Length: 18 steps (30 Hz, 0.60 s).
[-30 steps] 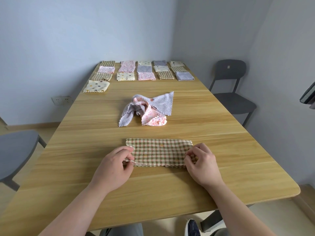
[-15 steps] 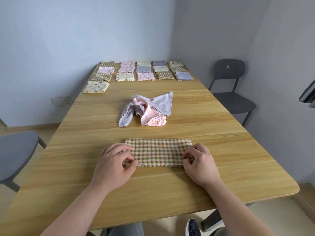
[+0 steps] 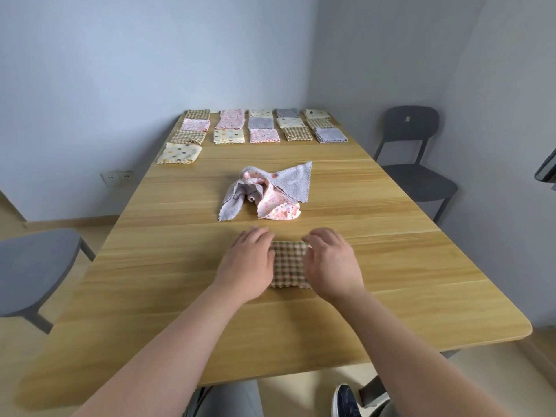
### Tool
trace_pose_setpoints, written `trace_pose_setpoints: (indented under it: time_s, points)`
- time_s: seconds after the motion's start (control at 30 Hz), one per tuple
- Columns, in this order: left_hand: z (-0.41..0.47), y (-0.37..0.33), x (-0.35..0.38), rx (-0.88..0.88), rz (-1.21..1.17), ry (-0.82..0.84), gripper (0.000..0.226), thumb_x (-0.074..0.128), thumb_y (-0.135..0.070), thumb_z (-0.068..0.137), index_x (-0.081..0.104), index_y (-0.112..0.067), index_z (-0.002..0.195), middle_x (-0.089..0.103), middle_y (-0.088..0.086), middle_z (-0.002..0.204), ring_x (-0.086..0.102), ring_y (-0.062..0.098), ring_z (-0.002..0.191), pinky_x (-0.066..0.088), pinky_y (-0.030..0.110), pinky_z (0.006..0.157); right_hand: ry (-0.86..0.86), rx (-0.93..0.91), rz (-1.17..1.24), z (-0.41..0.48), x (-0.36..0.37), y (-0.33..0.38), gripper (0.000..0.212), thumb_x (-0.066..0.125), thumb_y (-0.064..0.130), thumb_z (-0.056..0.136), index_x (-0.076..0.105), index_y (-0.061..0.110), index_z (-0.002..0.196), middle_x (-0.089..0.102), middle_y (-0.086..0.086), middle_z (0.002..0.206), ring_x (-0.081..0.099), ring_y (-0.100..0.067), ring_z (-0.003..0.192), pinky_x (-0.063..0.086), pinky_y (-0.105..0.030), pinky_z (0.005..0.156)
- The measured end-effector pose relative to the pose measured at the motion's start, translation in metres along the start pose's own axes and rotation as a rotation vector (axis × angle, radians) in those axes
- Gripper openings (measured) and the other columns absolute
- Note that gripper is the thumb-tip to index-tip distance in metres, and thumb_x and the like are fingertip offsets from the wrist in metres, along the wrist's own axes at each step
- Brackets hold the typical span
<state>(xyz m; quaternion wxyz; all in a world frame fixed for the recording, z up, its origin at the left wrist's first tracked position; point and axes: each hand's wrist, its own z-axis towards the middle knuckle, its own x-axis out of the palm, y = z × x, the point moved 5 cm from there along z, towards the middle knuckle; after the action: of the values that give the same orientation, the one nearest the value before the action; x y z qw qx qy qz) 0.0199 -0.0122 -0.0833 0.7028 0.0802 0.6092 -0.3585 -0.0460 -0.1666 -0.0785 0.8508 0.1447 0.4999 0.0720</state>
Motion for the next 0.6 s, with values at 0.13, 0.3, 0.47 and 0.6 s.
trace_pose_setpoints:
  time_s: [0.13, 0.3, 0.47, 0.6]
  points:
    - [0.007, -0.011, 0.032, -0.038, 0.055, 0.152, 0.065, 0.043, -0.026, 0.102, 0.018, -0.014, 0.161, 0.016, 0.001, 0.169, 0.006, 0.018, 0.157, 0.003, 0.035, 0.127, 0.439, 0.065, -0.028, 0.005, 0.036, 0.021, 0.055, 0.029, 0.02, 0.105, 0.026, 0.018, 0.159, 0.022, -0.002, 0.167, 0.008, -0.026, 0.156, 0.011, -0.039, 0.127]
    - [0.002, -0.003, 0.049, -0.087, 0.117, 0.223, 0.058, 0.017, -0.039, 0.109, 0.008, -0.018, 0.163, 0.002, -0.003, 0.171, -0.004, 0.014, 0.156, -0.003, 0.035, 0.127, 0.524, 0.14, -0.052, -0.011, 0.053, 0.011, 0.056, 0.011, 0.04, 0.108, 0.009, 0.027, 0.162, 0.006, 0.009, 0.169, -0.005, -0.016, 0.156, -0.002, -0.036, 0.126]
    - [-0.001, 0.01, 0.047, -0.103, 0.166, 0.315, 0.064, 0.006, -0.052, 0.106, -0.005, -0.023, 0.162, -0.013, -0.006, 0.169, -0.015, 0.013, 0.155, -0.009, 0.039, 0.126, 0.542, 0.197, -0.151, -0.016, 0.045, -0.009, 0.059, 0.008, 0.05, 0.106, 0.004, 0.034, 0.162, -0.004, 0.012, 0.169, -0.01, -0.015, 0.155, -0.006, -0.039, 0.126]
    - [-0.008, 0.026, 0.041, -0.147, 0.161, 0.341, 0.066, 0.004, -0.055, 0.105, -0.009, -0.024, 0.161, -0.018, -0.007, 0.167, -0.019, 0.013, 0.154, -0.011, 0.042, 0.125, 0.562, 0.283, -0.158, -0.021, 0.034, -0.032, 0.059, 0.008, 0.051, 0.105, 0.0, 0.034, 0.162, -0.007, 0.014, 0.168, -0.013, -0.017, 0.155, -0.006, -0.041, 0.126]
